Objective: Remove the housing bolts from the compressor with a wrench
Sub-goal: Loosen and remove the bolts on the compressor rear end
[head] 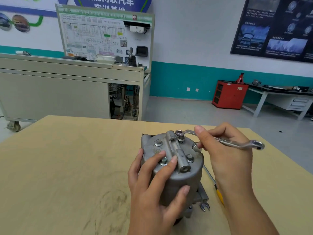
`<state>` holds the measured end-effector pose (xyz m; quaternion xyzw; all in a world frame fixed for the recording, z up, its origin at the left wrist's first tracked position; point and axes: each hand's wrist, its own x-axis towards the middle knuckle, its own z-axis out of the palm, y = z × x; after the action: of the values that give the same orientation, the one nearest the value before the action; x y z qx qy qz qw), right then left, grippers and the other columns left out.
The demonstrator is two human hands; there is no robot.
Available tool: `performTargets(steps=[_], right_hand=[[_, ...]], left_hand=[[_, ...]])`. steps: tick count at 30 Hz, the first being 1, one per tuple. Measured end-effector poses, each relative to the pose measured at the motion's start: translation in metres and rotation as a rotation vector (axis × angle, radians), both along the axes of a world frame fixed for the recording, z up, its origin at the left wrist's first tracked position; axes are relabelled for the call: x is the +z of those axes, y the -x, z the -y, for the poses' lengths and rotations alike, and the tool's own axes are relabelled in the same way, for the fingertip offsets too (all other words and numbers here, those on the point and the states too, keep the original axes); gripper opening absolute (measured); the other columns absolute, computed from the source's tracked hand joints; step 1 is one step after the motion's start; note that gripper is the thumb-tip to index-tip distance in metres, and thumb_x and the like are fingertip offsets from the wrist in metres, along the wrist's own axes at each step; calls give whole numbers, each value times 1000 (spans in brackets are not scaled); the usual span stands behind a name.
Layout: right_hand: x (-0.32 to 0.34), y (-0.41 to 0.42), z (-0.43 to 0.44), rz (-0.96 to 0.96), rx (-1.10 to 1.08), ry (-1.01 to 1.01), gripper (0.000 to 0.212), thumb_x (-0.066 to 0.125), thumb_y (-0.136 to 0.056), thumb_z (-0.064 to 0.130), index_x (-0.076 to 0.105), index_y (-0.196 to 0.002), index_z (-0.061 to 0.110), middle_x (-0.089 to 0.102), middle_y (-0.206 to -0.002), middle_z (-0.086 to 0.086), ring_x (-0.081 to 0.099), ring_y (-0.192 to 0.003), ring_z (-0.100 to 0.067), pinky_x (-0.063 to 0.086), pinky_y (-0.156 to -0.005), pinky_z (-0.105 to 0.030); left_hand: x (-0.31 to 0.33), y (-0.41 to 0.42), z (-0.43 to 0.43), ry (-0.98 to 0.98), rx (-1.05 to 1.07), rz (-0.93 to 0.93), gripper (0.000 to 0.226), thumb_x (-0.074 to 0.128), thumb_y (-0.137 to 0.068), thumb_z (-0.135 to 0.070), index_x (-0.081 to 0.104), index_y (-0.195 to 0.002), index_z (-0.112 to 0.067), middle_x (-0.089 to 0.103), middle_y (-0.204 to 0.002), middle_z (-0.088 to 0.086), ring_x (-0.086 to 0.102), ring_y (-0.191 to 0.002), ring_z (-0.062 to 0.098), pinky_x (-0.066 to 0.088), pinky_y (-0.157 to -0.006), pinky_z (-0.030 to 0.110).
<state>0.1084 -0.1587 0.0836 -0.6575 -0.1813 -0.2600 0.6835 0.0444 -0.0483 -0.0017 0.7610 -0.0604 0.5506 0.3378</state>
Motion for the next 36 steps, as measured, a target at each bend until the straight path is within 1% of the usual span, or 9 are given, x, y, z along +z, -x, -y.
performTargets(steps=[4,8,11,15,18,20,23,28,36], right_hand=[[-10,8,1,121,-104,81,38,73,-79,25,48,-56,8,53,-52,-10,46,-47,-23,35,-47,-25],[-18,13,-1,125,-59,112,27,66,-79,25,48,-61,15,51,-54,2,42,-49,-5,34,-48,-16],[-17,9,4,58,-3,92,31,73,-81,14,50,-60,12,52,-53,-4,43,-48,-4,35,-48,-14],[-8,-7,16,-106,139,-10,35,68,-81,7,49,-52,8,46,-44,0,42,-45,-8,37,-49,-16],[-2,-19,24,-248,326,-33,33,67,-78,9,48,-51,12,43,-45,-3,39,-48,-10,37,-52,-19],[2,-31,30,-373,482,-70,29,66,-72,15,47,-50,13,40,-45,-3,35,-47,-12,34,-51,-21],[5,-55,30,-546,638,-173,25,64,-68,17,45,-52,16,38,-44,1,32,-44,-10,30,-44,-20],[0,-91,5,-627,517,-205,17,59,-90,16,53,-75,11,42,-46,6,35,-41,-5,31,-40,-16],[18,-115,-24,-572,555,198,22,56,-94,20,69,-81,8,35,-42,8,29,-42,-6,26,-49,-20]], left_hand=[[-1,-2,-1,-21,0,29,43,46,-89,-60,54,-119,-31,48,-130,-9,32,-134,32,24,-114,31],[1,-3,-2,-25,-10,12,44,48,-87,-61,54,-119,-30,48,-130,-9,32,-134,32,24,-114,29],[6,-2,-6,-9,-51,-14,48,51,-82,-65,55,-117,-33,47,-130,-10,34,-132,29,23,-113,25],[26,-1,-6,190,-168,-191,77,58,-58,-83,41,-128,-56,31,-143,-22,30,-136,4,24,-105,8],[37,-5,-6,123,-142,-317,80,61,-51,-79,34,-126,-69,27,-145,-30,25,-139,4,32,-107,25],[41,-9,-6,61,-113,-307,58,59,-56,-74,48,-112,-66,36,-144,-22,29,-139,12,34,-107,39],[44,-16,-8,69,-114,-269,41,59,-61,-66,56,-101,-57,50,-132,-18,38,-135,18,33,-104,36],[49,-28,-12,133,-176,-338,44,58,-60,-62,70,-98,-42,51,-124,-20,44,-127,12,40,-104,35],[51,-34,1,63,-104,-281,46,59,-65,-58,73,-101,-32,57,-114,-13,46,-118,20,36,-98,29]])
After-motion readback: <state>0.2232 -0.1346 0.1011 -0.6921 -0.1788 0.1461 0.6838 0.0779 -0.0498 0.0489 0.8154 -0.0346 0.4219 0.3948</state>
